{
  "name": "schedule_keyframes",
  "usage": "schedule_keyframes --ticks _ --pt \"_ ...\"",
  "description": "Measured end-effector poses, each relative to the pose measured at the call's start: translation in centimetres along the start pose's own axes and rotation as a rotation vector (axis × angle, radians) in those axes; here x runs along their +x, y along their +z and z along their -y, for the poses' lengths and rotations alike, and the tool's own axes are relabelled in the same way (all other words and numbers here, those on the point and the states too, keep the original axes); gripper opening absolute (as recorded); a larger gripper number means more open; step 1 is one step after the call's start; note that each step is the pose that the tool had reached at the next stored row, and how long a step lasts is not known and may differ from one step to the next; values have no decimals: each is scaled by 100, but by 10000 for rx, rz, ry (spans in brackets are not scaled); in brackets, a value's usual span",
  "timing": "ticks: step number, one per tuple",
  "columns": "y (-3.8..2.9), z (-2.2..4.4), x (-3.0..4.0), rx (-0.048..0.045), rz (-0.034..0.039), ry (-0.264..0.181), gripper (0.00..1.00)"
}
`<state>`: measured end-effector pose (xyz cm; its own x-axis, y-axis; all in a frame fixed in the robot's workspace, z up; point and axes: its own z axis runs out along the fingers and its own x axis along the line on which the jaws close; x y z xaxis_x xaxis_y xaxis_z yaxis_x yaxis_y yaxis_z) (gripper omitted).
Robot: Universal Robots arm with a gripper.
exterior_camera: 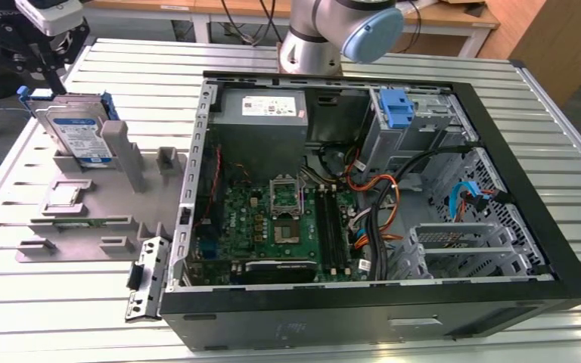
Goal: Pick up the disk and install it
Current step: 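Pick up the disk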
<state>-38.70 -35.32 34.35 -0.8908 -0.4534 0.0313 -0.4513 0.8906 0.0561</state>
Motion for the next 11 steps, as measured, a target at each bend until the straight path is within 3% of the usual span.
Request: schedule_keyframes --ticks 11 --pt "0 0 0 58 -106 -1865 10"
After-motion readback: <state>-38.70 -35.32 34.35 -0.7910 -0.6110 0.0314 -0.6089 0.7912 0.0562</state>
